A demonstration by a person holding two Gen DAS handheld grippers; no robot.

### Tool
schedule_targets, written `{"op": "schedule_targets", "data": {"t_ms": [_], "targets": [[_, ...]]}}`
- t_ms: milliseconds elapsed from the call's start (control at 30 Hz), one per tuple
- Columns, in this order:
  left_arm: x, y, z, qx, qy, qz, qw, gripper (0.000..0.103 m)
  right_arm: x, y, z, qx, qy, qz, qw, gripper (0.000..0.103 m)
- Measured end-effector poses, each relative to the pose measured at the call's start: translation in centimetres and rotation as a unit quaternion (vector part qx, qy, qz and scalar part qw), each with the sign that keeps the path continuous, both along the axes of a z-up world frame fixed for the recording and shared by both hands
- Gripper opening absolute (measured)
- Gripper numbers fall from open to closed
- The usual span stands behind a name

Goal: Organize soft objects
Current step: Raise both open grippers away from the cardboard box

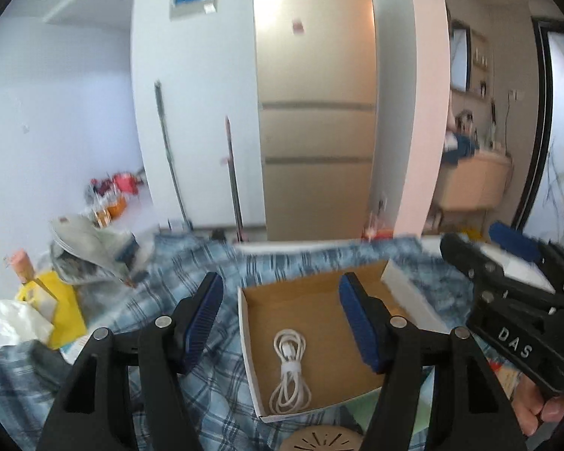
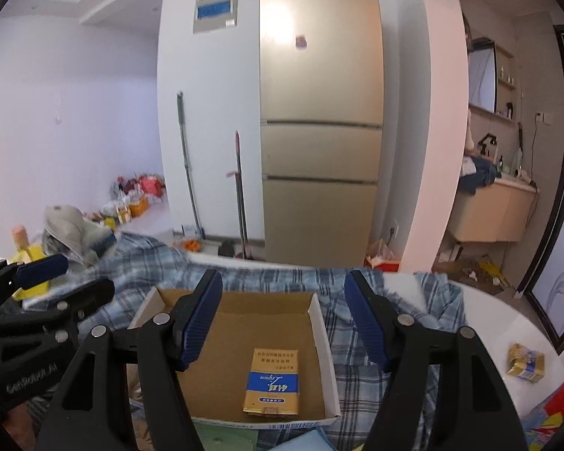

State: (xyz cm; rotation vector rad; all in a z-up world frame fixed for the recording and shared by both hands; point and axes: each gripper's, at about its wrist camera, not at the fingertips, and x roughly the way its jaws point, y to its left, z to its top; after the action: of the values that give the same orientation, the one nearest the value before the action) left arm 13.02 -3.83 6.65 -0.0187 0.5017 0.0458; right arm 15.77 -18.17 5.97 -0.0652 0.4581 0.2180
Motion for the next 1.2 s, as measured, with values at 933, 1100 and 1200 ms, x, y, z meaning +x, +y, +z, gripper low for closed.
{"op": "schedule_targets", "data": {"t_ms": [933, 1100, 1200], "targets": [[-12.8, 0.4, -4.7, 0.030, -0.215, -0.027, 0.9757, 0.088, -11.0, -2.2, -2.8, 0.019, -0.138, -0.043, 0.989, 0.087], [-11.7, 0.5, -5.8, 0.019, -0.195, -0.038, 0.9800, 0.103, -11.0, -2.5, -4.4, 0.027, -0.145, -0.039, 0.988, 0.103], [-11.9, 0.5, -5.9, 0.016, -0.199, -0.035, 0.9793, 0.103, -10.6, -2.0, -4.8, 0.014, -0.133, -0.031, 0.991, 0.103]]}}
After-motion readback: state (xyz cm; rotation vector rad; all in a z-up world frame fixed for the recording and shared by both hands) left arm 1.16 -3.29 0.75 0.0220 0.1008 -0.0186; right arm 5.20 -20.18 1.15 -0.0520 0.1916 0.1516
